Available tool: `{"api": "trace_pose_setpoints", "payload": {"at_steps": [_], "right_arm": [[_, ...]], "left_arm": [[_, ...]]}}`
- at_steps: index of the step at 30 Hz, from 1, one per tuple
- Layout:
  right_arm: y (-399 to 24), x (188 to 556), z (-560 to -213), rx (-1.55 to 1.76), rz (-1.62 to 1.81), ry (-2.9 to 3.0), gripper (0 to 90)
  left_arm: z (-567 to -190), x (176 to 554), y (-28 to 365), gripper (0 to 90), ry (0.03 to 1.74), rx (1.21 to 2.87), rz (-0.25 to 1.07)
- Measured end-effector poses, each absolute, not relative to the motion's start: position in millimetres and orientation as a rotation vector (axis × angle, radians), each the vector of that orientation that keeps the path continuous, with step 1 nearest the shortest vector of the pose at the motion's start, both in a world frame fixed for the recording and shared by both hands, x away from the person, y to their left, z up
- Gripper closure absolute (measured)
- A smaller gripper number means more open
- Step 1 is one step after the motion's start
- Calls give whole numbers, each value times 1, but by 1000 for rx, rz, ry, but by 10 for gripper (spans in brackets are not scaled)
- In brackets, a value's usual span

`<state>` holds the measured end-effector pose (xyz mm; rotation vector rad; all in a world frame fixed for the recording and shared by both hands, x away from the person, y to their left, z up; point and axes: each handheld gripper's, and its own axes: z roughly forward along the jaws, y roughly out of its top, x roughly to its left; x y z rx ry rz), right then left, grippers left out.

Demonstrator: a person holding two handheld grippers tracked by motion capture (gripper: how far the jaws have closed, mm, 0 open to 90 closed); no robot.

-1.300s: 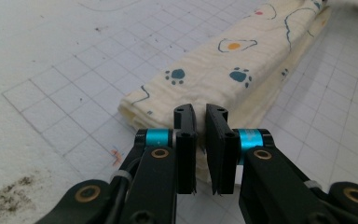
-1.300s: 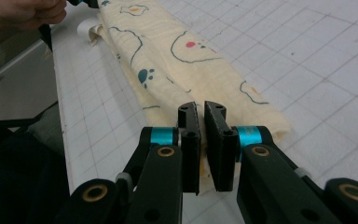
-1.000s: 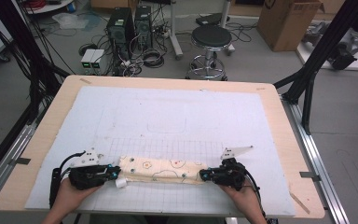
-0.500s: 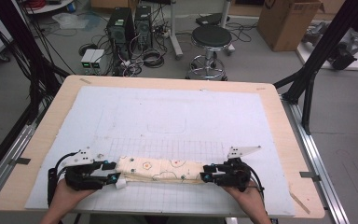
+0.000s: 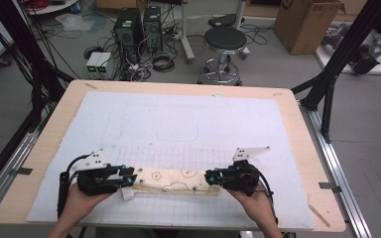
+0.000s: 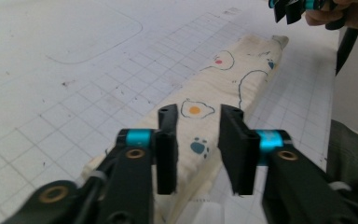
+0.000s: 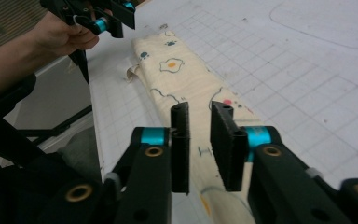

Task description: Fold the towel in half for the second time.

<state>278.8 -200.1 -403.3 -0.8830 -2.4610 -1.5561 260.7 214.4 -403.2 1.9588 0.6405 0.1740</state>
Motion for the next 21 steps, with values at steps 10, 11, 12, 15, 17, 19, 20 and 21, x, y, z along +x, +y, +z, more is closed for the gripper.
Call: {"api": "trace_pose_setpoints", "payload": {"at_steps": [10, 11, 12, 15, 17, 19, 20, 21], "right_arm": [[-155, 291, -402, -760, -1425, -2544, 896], [-151, 293, -404, -757, -1411, -2550, 896], [-147, 294, -405, -753, -1400, -2557, 896], [-136, 296, -410, -744, -1341, -2590, 896], [-129, 297, -413, -730, -1305, -2606, 896], [-124, 297, -417, -713, -1253, -2640, 896], [-121, 297, -419, -704, -1231, -2659, 896], [-120, 296, -421, -700, -1200, -2678, 896]], "left_arm": [[-406, 271, 179, 892, 577, 2063, 152], [-407, 271, 176, 892, 575, 2074, 152], [-408, 272, 174, 893, 570, 2089, 149], [-412, 272, 169, 893, 564, 2123, 146], [-415, 273, 166, 893, 556, 2162, 127], [-418, 273, 164, 893, 557, 2190, 123], [-420, 273, 163, 893, 558, 2197, 120], [-421, 274, 163, 893, 557, 2213, 122]]}}
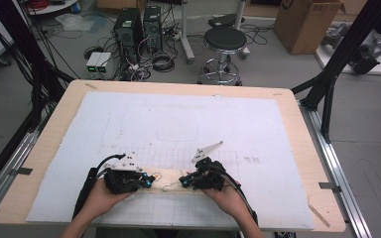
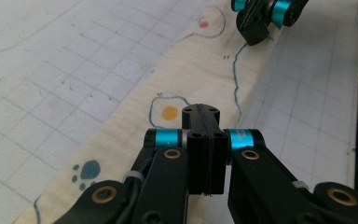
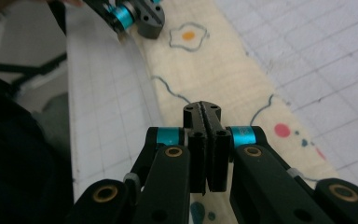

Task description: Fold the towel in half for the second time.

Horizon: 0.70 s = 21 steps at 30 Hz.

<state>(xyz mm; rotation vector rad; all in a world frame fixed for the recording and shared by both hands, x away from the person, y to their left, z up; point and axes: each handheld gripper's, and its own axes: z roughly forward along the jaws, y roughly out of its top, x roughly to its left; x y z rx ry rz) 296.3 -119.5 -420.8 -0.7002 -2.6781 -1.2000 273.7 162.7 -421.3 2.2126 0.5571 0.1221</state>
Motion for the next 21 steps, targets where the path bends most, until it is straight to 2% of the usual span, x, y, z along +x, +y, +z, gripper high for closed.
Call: {"api": "trace_pose_setpoints", "payload": {"at_steps": [8, 21], "right_arm": [[-122, 290, -429, -695, -1080, -2775, 886], [-165, 281, -433, -714, -1161, -2776, 857]], "left_arm": [[-433, 273, 171, 893, 594, 2256, 116], [-435, 269, 201, 890, 635, 2215, 120]]}}
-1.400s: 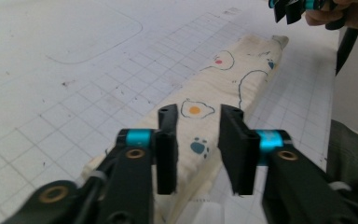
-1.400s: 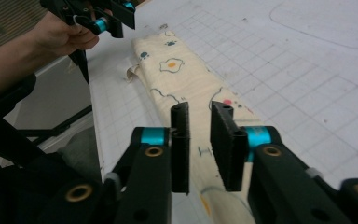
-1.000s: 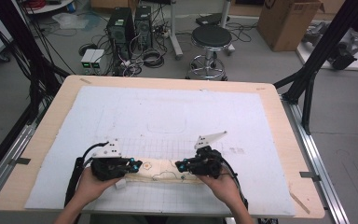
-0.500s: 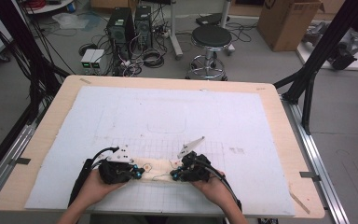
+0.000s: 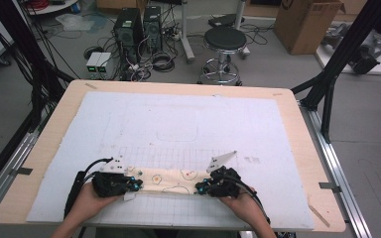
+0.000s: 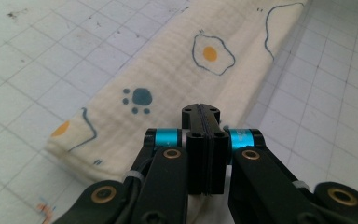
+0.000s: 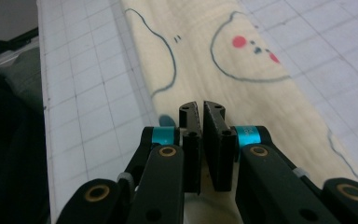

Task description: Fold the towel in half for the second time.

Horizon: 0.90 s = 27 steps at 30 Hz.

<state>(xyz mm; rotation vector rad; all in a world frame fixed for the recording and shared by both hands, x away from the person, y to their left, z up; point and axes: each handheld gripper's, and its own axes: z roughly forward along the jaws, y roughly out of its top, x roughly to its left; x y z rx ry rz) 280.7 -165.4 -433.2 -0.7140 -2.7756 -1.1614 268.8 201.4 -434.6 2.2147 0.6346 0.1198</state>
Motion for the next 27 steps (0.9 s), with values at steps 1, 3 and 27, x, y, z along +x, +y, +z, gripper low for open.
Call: {"api": "trace_pose_setpoints", "payload": {"at_steps": [1, 3, 27], "right_arm": [[-169, 280, -434, -716, -1167, -2777, 857], [-175, 278, -434, -728, -1179, -2781, 857], [-185, 287, -427, -730, -1255, -2892, 596]], "left_arm": [[-435, 268, 203, 887, 636, 2215, 123], [-434, 267, 207, 883, 638, 2203, 128], [-430, 279, 214, 705, 618, 2178, 210]]}}
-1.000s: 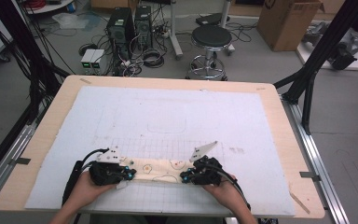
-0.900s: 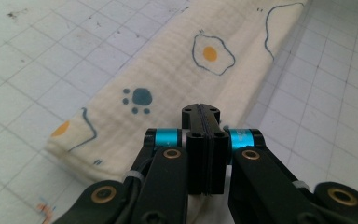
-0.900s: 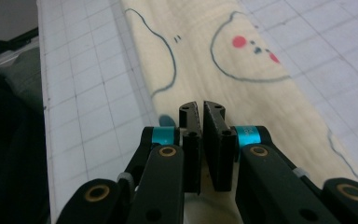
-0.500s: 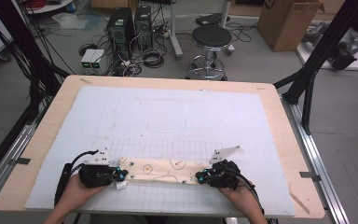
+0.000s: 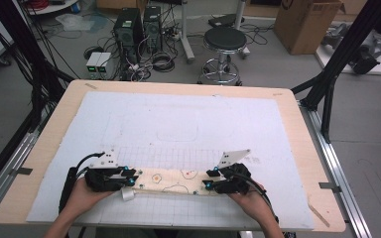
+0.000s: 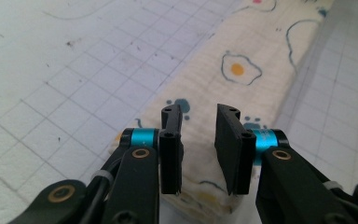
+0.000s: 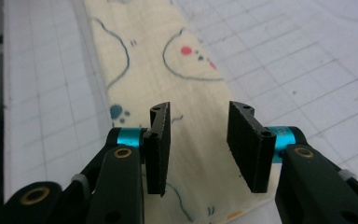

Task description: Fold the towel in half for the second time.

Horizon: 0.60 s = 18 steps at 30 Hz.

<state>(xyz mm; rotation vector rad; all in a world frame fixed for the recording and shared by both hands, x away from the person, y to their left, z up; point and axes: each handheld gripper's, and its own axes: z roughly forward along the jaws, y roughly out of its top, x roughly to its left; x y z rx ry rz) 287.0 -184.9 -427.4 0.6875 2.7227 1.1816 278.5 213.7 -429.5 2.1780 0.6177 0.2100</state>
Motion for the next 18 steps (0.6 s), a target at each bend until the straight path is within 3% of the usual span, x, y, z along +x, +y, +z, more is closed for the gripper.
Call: {"api": "trace_pose_setpoints", "payload": {"at_steps": [18], "right_arm": [[-204, 275, -436, 609, 1161, 2679, 498]], "left_arm": [[-439, 272, 224, 656, 612, 2174, 206]]}}
